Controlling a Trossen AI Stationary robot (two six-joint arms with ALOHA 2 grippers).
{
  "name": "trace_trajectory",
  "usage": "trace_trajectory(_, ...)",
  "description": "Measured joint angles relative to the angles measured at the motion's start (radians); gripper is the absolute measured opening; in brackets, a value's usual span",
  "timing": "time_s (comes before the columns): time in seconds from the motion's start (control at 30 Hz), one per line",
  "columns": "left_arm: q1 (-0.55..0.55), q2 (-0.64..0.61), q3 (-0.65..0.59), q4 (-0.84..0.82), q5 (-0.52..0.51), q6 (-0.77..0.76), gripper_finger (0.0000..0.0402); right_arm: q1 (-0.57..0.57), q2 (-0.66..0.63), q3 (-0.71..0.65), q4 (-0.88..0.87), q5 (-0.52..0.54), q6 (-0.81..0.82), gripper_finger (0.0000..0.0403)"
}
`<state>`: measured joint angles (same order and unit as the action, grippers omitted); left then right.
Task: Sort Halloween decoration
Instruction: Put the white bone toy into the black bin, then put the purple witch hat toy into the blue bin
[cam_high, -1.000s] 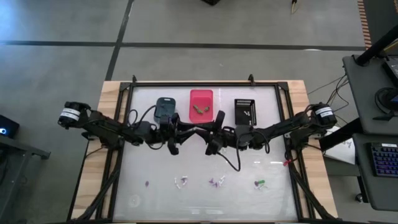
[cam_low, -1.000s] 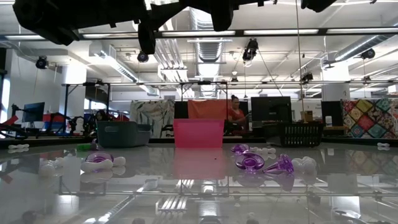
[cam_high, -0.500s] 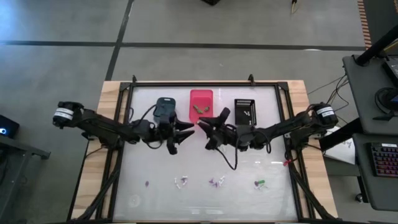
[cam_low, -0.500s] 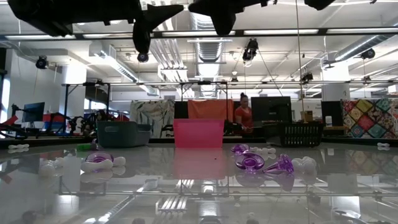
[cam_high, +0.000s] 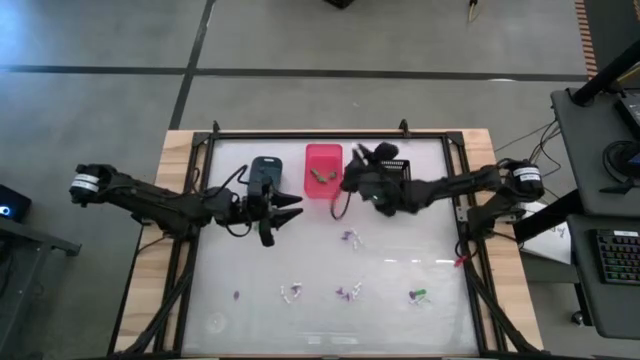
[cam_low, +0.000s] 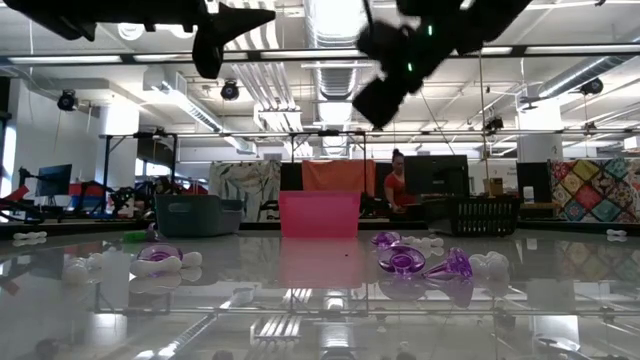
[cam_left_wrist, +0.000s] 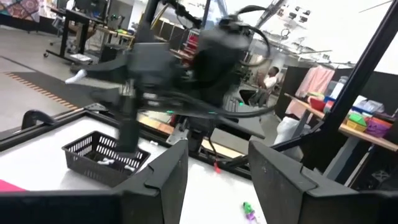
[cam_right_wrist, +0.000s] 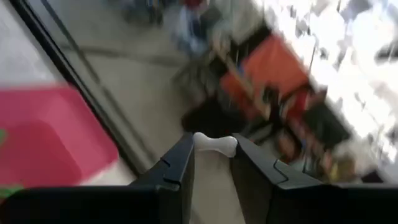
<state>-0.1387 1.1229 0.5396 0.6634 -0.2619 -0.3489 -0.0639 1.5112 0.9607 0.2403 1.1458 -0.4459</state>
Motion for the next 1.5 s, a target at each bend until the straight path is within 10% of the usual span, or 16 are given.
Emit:
trace_trajectory(0.23, 0.000, 0.019, 0.000, -0.010, 0.000, 0.000, 0.0151, -0.192, 0.000, -0.001, -0.652, -0.235, 0.726, 0.0066)
trace_trajectory(0.4, 0.000, 0.030, 0.000, -0.009, 0.000, 0.003, 0.0151, -0.273, 0.000, -0.001, -0.850, -0.487, 0.961, 0.0053)
trace_trajectory(1.03, 0.000, 0.031, 0.000, -0.033, -0.001, 0.026, 0.0151, -0.307, 0.000, 0.024, -0.868, -0.608, 0.967, 0.0083)
trace_trajectory(1.5, 0.001, 0.031, 0.058, -0.603, -0.001, -0.092, 0.0151, -0.202, -0.030, 0.198, -0.887, -0.738, 0.870, 0.0075)
